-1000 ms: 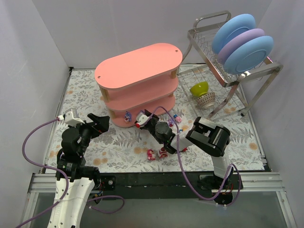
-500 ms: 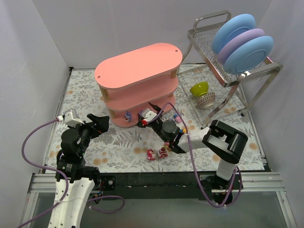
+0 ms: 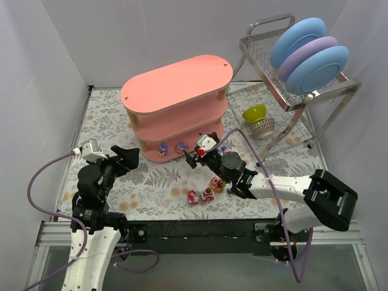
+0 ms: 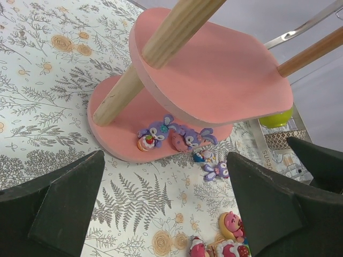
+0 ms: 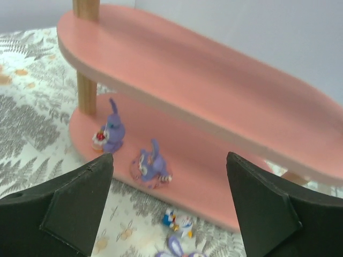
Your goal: Place and organize the plastic toys onto the shelf
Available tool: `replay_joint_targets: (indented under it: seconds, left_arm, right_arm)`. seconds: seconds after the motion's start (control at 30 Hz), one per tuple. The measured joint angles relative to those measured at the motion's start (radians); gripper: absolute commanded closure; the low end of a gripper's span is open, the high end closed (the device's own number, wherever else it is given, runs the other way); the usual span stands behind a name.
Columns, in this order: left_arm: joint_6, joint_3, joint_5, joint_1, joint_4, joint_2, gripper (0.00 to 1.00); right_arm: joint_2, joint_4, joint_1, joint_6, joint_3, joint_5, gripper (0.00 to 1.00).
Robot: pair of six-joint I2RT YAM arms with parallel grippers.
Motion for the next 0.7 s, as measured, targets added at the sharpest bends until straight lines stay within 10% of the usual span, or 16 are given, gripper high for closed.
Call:
replay_joint_targets:
  seconds: [0.7]
  left_arm:
    - [0.000,-0.001,0.007,0.000,0.001,-0.019,0.02]
  right_arm:
    - [-0.338,-0.720,-0.148,0.308,-0.018,-0.050,0.05]
